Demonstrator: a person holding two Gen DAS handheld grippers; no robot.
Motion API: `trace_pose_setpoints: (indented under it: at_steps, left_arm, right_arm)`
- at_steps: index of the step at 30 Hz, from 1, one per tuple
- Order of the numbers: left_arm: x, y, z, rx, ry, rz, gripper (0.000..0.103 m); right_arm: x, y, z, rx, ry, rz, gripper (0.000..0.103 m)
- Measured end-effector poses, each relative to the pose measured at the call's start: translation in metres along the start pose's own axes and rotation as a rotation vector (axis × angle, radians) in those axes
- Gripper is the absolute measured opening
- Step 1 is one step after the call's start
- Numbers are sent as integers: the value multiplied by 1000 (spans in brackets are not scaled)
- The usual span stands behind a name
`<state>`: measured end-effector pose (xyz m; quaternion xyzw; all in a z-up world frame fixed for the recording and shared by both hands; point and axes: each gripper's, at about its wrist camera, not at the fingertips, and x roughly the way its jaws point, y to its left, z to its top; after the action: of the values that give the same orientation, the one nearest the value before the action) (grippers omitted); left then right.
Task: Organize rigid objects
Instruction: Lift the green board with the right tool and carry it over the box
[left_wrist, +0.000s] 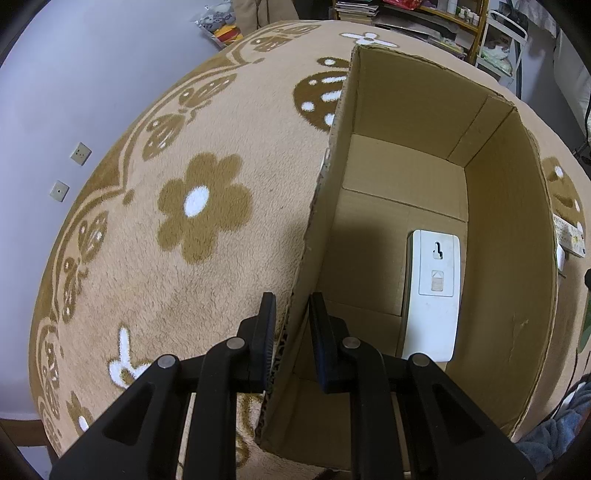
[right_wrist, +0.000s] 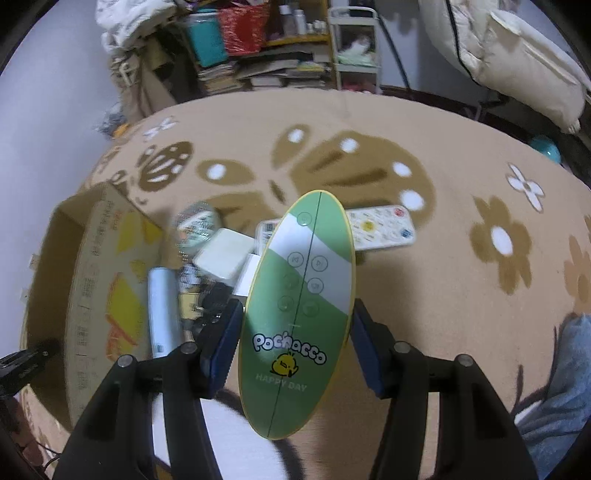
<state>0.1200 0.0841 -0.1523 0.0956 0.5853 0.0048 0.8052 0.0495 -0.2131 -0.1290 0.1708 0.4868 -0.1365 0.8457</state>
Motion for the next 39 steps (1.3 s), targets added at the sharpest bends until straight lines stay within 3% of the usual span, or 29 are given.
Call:
trace_pose_setpoints:
  at_steps: [7,16,24,35,39]
  left_arm:
    - [0,0,-1,0,-1,-4,17]
    - [2,4,1,-6,5,-20,16]
    - [2,2,0,-6,10,-25,15]
    - [2,4,0,-21,16,-37,16]
    - [3,6,0,-27,18,-42,16]
  right_arm:
    - [-12,30,8,-55,-20,39,62]
    - [-28,77,25,-79,-39,183,62]
    - [-33,113,29,-99,-45,252,62]
    - [-27,151,37,-173,-47,274,62]
    - [-22,157,42,-158,-28,324,62]
